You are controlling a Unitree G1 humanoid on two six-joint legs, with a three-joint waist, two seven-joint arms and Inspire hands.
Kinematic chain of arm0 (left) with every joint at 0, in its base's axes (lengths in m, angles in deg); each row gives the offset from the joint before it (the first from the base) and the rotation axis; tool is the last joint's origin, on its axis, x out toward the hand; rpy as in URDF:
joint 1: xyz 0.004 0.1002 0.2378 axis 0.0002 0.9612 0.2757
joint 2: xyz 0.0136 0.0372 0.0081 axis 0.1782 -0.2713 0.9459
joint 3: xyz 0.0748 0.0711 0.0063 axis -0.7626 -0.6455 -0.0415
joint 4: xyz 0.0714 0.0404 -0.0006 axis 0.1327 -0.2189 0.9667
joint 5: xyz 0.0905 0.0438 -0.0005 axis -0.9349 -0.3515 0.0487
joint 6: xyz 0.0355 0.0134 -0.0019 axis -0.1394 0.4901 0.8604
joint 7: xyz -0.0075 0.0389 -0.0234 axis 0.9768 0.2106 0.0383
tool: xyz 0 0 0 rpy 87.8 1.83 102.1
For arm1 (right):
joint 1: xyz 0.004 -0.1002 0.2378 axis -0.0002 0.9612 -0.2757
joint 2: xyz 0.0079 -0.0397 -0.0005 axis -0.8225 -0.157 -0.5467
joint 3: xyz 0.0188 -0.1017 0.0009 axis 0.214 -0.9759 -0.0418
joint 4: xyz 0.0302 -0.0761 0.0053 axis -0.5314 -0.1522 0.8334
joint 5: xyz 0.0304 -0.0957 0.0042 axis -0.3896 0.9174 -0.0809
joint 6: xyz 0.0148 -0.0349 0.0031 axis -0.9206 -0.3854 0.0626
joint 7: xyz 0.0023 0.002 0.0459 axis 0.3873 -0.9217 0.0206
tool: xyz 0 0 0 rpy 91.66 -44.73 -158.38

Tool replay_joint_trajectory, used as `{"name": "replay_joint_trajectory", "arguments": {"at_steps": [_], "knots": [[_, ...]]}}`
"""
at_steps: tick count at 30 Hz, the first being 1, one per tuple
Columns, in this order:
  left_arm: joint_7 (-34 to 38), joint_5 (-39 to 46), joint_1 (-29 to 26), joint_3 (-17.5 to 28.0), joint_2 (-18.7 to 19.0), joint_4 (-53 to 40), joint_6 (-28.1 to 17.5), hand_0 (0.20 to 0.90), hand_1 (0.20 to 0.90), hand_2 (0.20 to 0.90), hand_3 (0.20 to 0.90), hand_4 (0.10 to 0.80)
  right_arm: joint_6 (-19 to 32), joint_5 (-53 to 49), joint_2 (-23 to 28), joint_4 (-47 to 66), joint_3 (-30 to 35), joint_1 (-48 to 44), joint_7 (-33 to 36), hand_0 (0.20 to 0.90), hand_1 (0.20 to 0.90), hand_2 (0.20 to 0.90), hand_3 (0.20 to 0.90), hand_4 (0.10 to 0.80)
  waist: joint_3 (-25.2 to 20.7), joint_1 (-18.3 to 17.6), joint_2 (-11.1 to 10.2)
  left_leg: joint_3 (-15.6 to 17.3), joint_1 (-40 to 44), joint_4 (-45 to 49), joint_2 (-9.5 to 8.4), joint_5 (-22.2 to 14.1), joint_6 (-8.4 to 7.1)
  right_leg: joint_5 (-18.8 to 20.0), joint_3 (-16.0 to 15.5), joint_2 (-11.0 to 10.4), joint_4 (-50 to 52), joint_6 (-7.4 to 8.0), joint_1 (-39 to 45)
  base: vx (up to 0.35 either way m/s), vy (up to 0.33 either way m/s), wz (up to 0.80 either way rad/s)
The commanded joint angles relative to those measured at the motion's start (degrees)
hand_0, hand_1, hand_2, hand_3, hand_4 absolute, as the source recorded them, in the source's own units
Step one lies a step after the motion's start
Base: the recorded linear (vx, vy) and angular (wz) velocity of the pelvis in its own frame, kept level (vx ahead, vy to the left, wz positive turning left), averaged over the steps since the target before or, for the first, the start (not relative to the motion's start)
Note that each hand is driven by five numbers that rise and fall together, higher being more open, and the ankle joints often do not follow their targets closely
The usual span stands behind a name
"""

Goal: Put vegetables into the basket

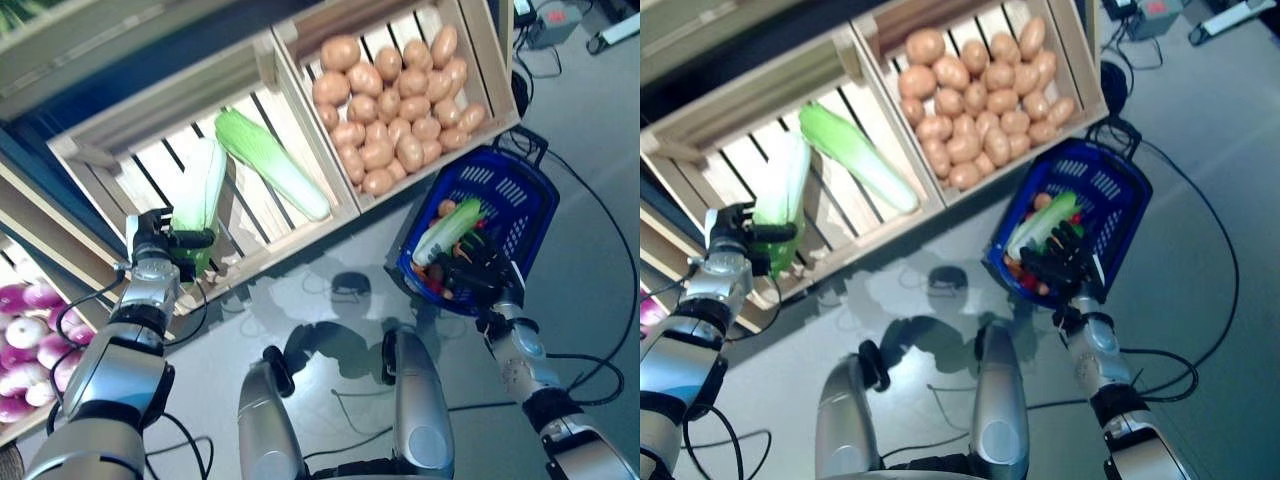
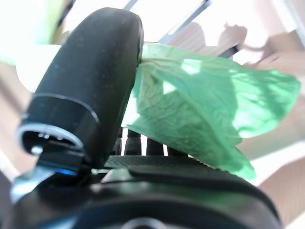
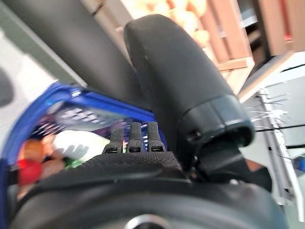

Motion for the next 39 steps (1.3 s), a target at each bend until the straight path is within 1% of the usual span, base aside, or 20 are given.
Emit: {"name": "replay_joint_trajectory", "arguments": {"at_steps": [1,4,5,6,8,9,10,11,15,17,18,21,22,23,25,26,28,30,33,39], "knots": [[2.32,-3.06,3.49,1.48,3.85,-4.5,-8.37,0.3,0.3,0.3,0.3,0.4,6.13,1.7,-1.68,3.39,2.4,2.28,-0.58,0.9,0.9,0.9,0.9,0.8,-12.14,-0.15,0.65,1.66,5.35,-4.74,-0.92,-0.73,2.64,11.34,-0.12,-1.32,-18.22,-0.4,7.7,0.054,-0.063,0.11],[2.58,-4.73,5.67,2.19,2.84,-6.65,-10.19,0.3,0.3,0.3,0.3,0.4,6.08,1.12,-3.15,4.61,2.2,3.48,-0.94,0.9,0.9,0.9,0.9,0.8,-14.09,0.03,1.11,2.7,9.52,-9.02,-1.55,1.02,2.43,13.1,-1.48,-1.17,-23.4,0.11,12.23,0.08,-0.048,0.01],[2.78,-6.04,7.11,2.65,2.23,-7.73,-11.72,0.3,0.3,0.3,0.3,0.4,6.22,0.62,-4.14,5.09,2.04,4.15,-1.16,0.9,0.9,0.9,0.9,0.8,-15.2,0.22,1.41,3.18,11.63,-11.85,-1.98,2.17,2.36,14.05,-2.16,-0.95,-26.19,0.39,14.42,0.197,-0.059,-0.03],[3.23,-7.0,9.78,3.16,1.55,-10.01,-13.69,0.3,0.3,0.3,0.3,0.4,6.21,2.78,-5.36,6.36,1.81,5.4,0.69,0.9,0.9,0.9,0.9,0.8,-17.09,0.58,1.87,3.87,15.2,-16.49,-3.12,3.79,2.37,15.61,-3.16,-0.44,-31.12,0.86,18.33,0.174,-0.046,-0.02],[3.12,-6.86,11.87,4.06,0.6,-12.07,-14.55,0.3,0.3,0.3,0.3,0.4,6.99,6.09,-6.28,7.11,1.35,6.43,3.57,0.9,0.9,0.9,0.9,0.8,-18.14,0.82,2.16,4.16,17.89,-20.02,-4.06,4.87,2.47,16.81,-3.78,-0.04,-34.77,1.27,21.22,0.123,-0.018,-0.03],[3.16,-7.01,12.58,4.4,0.14,-12.9,-14.61,0.3,0.3,0.3,0.3,0.4,7.1,6.38,-6.57,7.5,1.16,6.65,3.74,0.9,0.9,0.9,0.9,0.8,-18.48,0.9,2.33,4.27,18.88,-21.71,-4.36,5.47,2.44,17.35,-4.01,0.14,-36.28,1.44,22.29,0.076,0.005,0.0],[4.05,-8.35,14.37,5.11,-1.11,-15.26,-15.93,0.3,0.3,0.3,0.3,0.4,6.8,5.73,-7.45,8.94,0.76,7.31,2.51,0.9,0.9,0.9,0.9,0.8,-19.34,1.07,2.74,4.29,20.99,-25.29,-5.18,6.97,2.44,18.79,-4.04,0.66,-39.31,1.8,24.35,0.047,0.006,0.03],[4.38,-9.34,14.97,5.01,-1.62,-16.44,-16.35,0.3,0.3,0.3,0.3,0.4,6.43,5.51,-8.11,9.49,0.52,7.76,2.56,0.9,0.9,0.9,0.9,0.8,-19.78,1.14,2.89,4.25,22.18,-27.36,-5.54,7.77,2.38,19.81,-4.03,0.84,-41.25,2.02,25.45,0.045,0.001,0.03],[2.83,-9.2,17.68,5.3,-3.83,-22.19,-19.25,0.3,0.3,0.3,0.3,0.4,3.44,3.41,-10.81,11.71,0.28,10.2,-1.81,0.9,0.9,0.9,0.9,0.8,-21.89,1.86,3.37,4.38,25.83,-33.92,-6.74,9.62,2.59,22.76,-4.35,1.45,-47.13,2.99,28.86,0.03,-0.015,0.02],[2.78,-9.42,18.47,5.29,-4.71,-24.44,-20.09,0.3,0.3,0.3,0.3,0.4,1.74,1.11,-11.61,12.58,0.29,10.99,-3.11,0.9,0.9,0.9,0.9,0.8,-22.29,2.09,3.41,4.39,26.73,-35.32,-6.98,9.9,2.66,23.4,-4.59,1.68,-48.4,3.16,29.63,-0.004,-0.026,0.0],[2.51,-9.45,19.39,4.91,-6.15,-27.5,-21.66,0.3,0.3,0.3,0.3,0.4,-0.44,-2.45,-12.92,12.57,0.39,11.35,-5.84,0.9,0.9,0.9,0.9,0.8,-22.74,2.65,3.43,3.98,27.66,-37.16,-7.27,10.15,2.76,23.97,-5.19,2.11,-49.93,3.28,30.8,-0.016,-0.065,0.0],[2.23,-11.4,20.47,3.01,-8.76,-33.19,-22.17,0.3,0.3,0.3,0.3,0.4,-6.24,-8.6,-15.13,13.0,0.37,11.33,-11.53,0.9,0.9,0.9,0.9,0.8,-23.37,3.52,3.0,2.88,27.91,-37.98,-7.48,9.84,2.83,24.16,-5.91,2.82,-50.9,3.25,31.73,-0.02,-0.088,0.09],[2.26,-11.75,20.84,1.75,-9.94,-35.95,-21.59,0.3,0.3,0.3,0.3,0.4,-6.67,-9.92,-15.68,13.67,0.2,11.07,-12.53,0.9,0.9,0.9,0.9,0.8,-23.53,3.97,2.68,2.2,27.83,-37.98,-7.58,9.67,2.85,24.01,-6.22,3.04,-50.94,3.15,31.91,-0.026,-0.093,0.15],[1.44,-12.28,21.26,0.65,-11.35,-38.28,-21.26,0.3,0.3,0.3,0.3,0.4,-7.39,-10.81,-16.34,14.34,0.04,10.58,-12.1,0.9,0.9,0.9,0.9,0.8,-23.71,4.39,2.33,1.77,27.9,-37.98,-7.65,9.44,2.93,23.91,-6.26,3.27,-50.94,3.05,32.1,-0.018,-0.078,0.15],[0.29,-12.46,22.07,-0.15,-12.45,-40.29,-21.33,0.3,0.3,0.3,0.3,0.4,-8.21,-11.22,-16.8,15.04,0.14,10.09,-11.94,0.9,0.9,0.9,0.9,0.8,-23.66,4.63,2.05,1.8,28.19,-37.98,-7.62,9.35,3.1,23.89,-6.14,3.33,-50.88,3.01,32.37,0.014,-0.057,0.09],[-0.92,-13.8,23.76,-1.39,-13.14,-44.49,-20.75,0.3,0.3,0.3,0.3,0.4,-9.76,-12.19,-17.38,17.22,-0.15,9.94,-12.58,0.9,0.9,0.9,0.9,0.8,-23.46,4.9,1.76,1.94,28.72,-37.98,-7.45,9.18,3.27,23.77,-6.05,3.46,-50.7,2.93,32.68,0.027,-0.053,0.11],[-1.59,-14.38,24.86,-2.11,-13.61,-46.94,-20.55,0.3,0.3,0.3,0.3,0.4,-10.54,-12.93,-17.66,18.41,-0.45,10.11,-13.96,0.9,0.9,0.9,0.9,0.8,-23.37,5.17,1.59,2.04,28.92,-37.98,-7.29,9.01,3.28,23.68,-6.21,3.53,-50.73,2.85,32.92,0.016,-0.049,0.1],[-3.24,-15.67,25.58,-3.58,-14.48,-50.05,-20.26,0.3,0.3,0.3,0.3,0.4,-11.52,-17.35,-18.25,19.57,-0.97,9.06,-17.35,0.9,0.9,0.9,0.9,0.8,-23.4,6.07,1.29,1.55,29.07,-37.98,-7.3,8.61,3.3,23.54,-6.74,3.71,-50.94,2.91,33.38,0.007,-0.059,0.09],[-6.02,-16.91,26.0,-4.88,-15.12,-51.44,-20.69,0.3,0.3,0.3,0.3,0.4,-11.46,-21.76,-19.28,19.98,-1.59,7.8,-20.54,0.9,0.9,0.9,0.9,0.8,-23.52,6.92,0.99,1.29,29.42,-37.98,-7.32,8.29,3.33,23.35,-7.2,3.81,-50.94,2.96,33.91,0.024,-0.058,0.03],[-8.87,-17.49,26.0,-8.02,-14.24,-52.63,-19.47,0.3,0.3,0.3,0.3,0.4,-10.52,-25.4,-19.96,20.71,-2.71,5.5,-21.1,0.9,0.9,0.9,0.9,0.8,-24.02,7.93,0.49,1.23,30.14,-37.98,-7.27,7.77,3.32,23.2,-7.83,3.72,-50.94,3.19,34.61,0.028,-0.044,0.06]]}}
